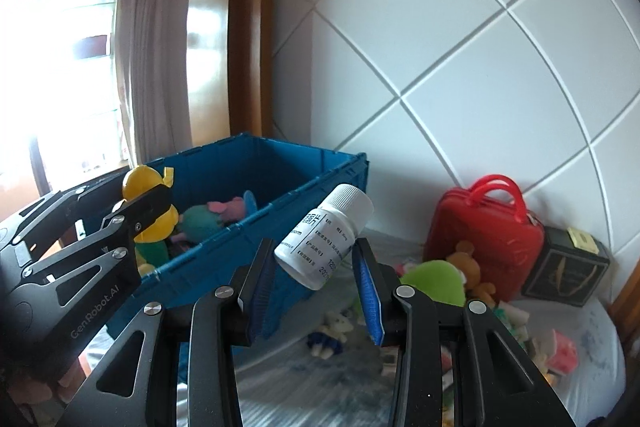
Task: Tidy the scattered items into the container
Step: 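Open both tools over the blue crate to drop the clip and bottle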
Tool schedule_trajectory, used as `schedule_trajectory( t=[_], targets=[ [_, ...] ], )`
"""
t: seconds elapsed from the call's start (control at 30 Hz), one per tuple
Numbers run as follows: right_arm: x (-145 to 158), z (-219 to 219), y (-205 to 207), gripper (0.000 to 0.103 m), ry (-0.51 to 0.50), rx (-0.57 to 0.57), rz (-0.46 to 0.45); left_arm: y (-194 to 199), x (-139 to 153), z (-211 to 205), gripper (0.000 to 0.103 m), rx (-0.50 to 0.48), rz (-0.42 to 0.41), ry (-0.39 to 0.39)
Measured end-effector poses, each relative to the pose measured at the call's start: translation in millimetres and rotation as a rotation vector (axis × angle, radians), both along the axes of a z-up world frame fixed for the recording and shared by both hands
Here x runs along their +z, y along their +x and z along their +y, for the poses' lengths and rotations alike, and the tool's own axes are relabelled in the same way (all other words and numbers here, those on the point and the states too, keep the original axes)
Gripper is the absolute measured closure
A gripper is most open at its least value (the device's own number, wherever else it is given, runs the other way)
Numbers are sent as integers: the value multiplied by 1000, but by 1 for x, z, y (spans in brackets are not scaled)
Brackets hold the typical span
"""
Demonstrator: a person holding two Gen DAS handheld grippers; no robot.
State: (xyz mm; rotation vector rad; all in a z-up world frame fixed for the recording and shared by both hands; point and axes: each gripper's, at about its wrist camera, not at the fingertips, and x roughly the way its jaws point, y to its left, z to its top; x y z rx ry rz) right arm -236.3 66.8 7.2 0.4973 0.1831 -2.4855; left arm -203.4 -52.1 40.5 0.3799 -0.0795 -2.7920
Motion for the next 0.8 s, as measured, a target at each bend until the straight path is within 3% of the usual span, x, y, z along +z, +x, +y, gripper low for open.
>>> schedule_trajectory(
  t=[0.17,0.4,0.6,0.8],
  targets=[
    [4,-71,-11,65,0,18,-9,-14,3,-71,68,-3,-12,1],
    [-4,-167,-30,65,55,12,-70,-36,-17,-163,68,-29,-119,58],
    [-10,-217,-40,65,127,-23,-103,-50,-32,-205,68,-59,-168,107],
    [-7,-227,-46,65,162,-86,-90,-54,-42,-213,68,-89,-188,125]
  ],
)
